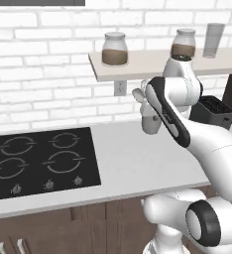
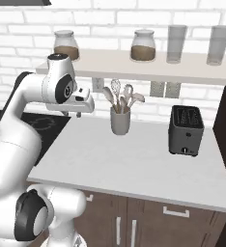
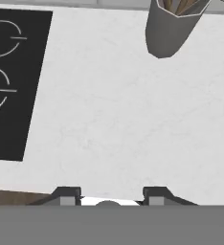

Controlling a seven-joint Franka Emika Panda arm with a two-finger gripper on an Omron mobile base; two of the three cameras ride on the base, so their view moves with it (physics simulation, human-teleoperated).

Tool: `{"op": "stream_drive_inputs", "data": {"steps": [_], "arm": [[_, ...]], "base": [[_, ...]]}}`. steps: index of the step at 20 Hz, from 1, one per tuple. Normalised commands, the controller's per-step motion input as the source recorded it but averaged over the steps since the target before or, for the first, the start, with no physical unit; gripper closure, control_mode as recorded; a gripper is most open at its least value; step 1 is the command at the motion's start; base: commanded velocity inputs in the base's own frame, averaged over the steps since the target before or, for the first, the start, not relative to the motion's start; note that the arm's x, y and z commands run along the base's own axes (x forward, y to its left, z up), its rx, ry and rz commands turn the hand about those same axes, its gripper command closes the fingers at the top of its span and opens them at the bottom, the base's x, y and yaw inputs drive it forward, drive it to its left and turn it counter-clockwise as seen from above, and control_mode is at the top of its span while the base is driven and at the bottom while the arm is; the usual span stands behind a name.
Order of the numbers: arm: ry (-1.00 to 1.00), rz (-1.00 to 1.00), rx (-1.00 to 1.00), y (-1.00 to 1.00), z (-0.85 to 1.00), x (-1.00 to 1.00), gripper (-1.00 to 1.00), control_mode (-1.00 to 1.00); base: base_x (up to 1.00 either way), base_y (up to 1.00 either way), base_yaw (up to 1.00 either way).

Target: Take a straw from the drawer in front and place it inside the glass cup on the dining counter.

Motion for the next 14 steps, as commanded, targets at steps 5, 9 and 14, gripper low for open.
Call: {"op": "stream_drive_inputs", "data": {"steps": [5,9,14], "arm": [[0.00,0.00,0.00,0.00,0.00,0.00,-1.00,1.00],[0.00,0.00,0.00,0.00,0.00,0.00,-1.00,1.00],[0.00,0.00,0.00,0.00,0.00,0.00,-1.00,1.00]], "base": [[-0.13,0.09,0.00],[-0.23,0.38,-0.01],[-0.62,0.63,-0.20]]}}
